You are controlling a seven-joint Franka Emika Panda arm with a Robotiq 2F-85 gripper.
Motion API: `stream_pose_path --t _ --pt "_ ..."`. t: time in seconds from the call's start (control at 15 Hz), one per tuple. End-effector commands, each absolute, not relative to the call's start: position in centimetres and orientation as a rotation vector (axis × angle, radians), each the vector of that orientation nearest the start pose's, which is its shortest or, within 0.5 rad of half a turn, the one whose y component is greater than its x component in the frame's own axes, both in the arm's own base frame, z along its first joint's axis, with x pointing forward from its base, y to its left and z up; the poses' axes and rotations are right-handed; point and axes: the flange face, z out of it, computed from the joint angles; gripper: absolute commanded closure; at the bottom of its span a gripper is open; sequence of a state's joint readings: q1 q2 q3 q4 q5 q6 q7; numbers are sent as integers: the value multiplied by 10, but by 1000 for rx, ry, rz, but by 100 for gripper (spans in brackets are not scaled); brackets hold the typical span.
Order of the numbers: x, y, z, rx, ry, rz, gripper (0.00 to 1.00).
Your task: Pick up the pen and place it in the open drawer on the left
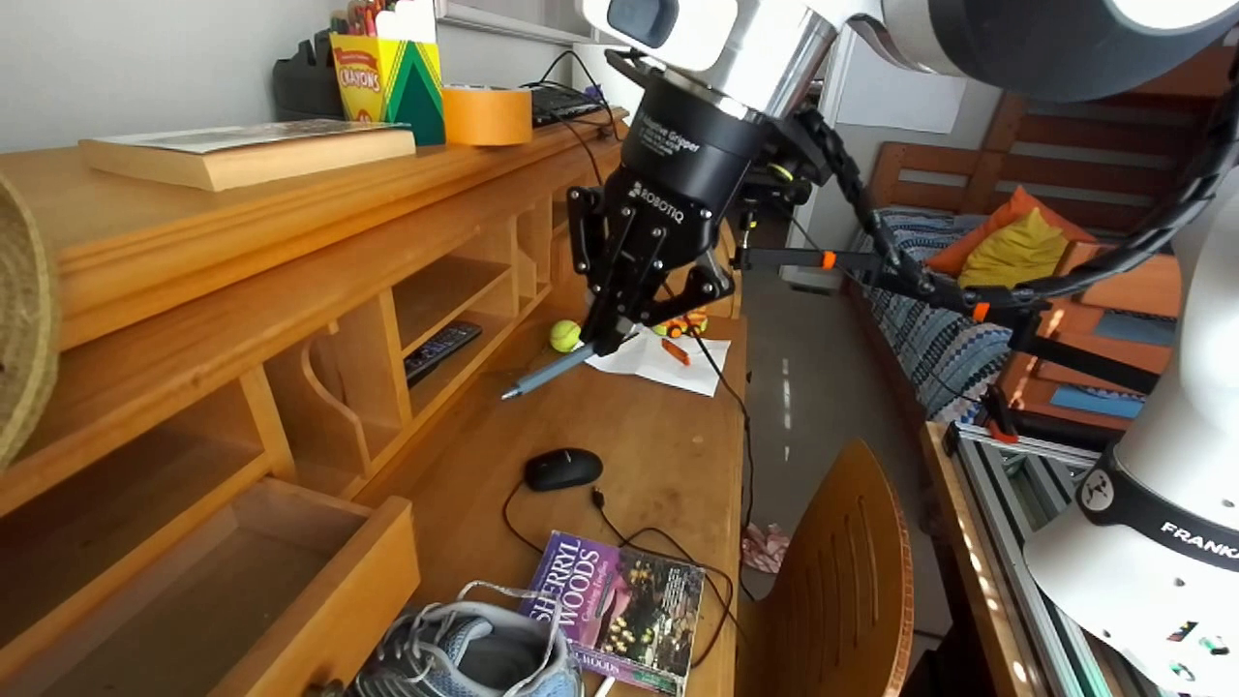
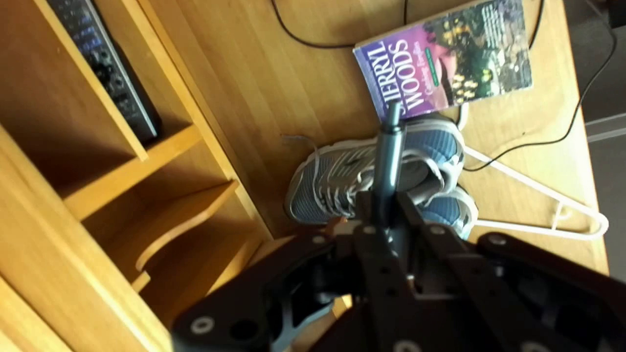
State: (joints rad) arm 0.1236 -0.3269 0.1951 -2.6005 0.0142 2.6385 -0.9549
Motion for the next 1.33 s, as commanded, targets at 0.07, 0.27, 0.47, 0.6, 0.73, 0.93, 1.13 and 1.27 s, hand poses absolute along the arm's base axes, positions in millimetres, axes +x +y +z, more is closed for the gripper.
stream_pose_path --t 0.07,0.27,0.47,0.6,0.73,0.93,1.13,1.27 --pt "444 194 404 -2614 -1956 -571 97" --pt "458 217 397 -2586 -1986 -602 97" --pt "475 236 388 -2548 -2023 -681 97" --pt "485 250 383 -2526 -2043 -727 97" --pt "494 264 377 -2500 -2078 -732 97" --pt "504 281 366 -2464 -2123 -738 97" --pt "512 292 355 -2435 -2152 -771 97" --pt "517 298 348 -2428 -2159 -797 97"
